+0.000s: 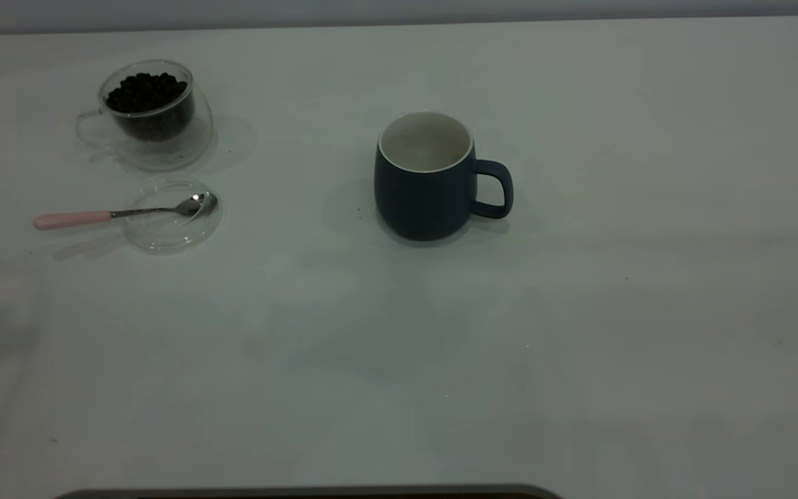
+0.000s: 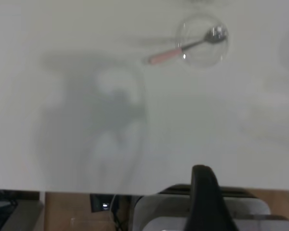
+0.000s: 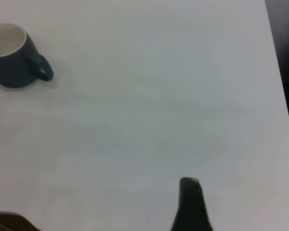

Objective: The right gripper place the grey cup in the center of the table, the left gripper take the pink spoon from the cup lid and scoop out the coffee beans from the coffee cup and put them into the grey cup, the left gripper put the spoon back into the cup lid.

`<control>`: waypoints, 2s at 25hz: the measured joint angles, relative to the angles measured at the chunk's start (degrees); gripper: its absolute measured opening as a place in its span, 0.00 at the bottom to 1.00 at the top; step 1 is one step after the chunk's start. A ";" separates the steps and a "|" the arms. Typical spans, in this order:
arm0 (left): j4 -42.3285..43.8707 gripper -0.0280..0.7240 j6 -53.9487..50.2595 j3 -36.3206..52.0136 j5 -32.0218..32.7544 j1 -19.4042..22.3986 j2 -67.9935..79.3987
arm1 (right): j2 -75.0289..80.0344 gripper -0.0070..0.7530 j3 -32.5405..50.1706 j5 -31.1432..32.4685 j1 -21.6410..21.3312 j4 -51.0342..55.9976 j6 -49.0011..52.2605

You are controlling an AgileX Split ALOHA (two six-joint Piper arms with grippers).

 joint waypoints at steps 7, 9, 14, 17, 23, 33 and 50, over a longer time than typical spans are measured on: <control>-0.64 0.72 0.94 9.66 0.00 0.00 -11.79 | 0.00 0.78 0.00 0.00 0.00 0.00 0.00; 0.10 0.72 1.77 13.25 0.00 0.00 -15.28 | 0.00 0.78 0.00 0.00 0.00 0.00 0.00; 1.42 0.72 3.42 23.59 0.00 0.00 -26.02 | 0.00 0.78 0.00 0.00 0.00 0.00 0.00; 1.66 0.72 3.55 27.62 0.00 0.00 -32.93 | 0.00 0.78 0.00 0.00 0.00 0.00 0.00; 3.17 0.72 4.06 33.92 0.00 0.00 -43.72 | 0.00 0.78 0.00 0.00 0.00 0.00 0.00; 4.33 0.72 4.99 41.73 -0.29 -0.77 -56.97 | 0.00 0.78 0.00 0.00 0.00 0.00 0.00; 4.60 0.72 3.86 43.70 -2.40 -5.14 -71.24 | 0.00 0.78 0.00 0.00 0.00 0.00 0.00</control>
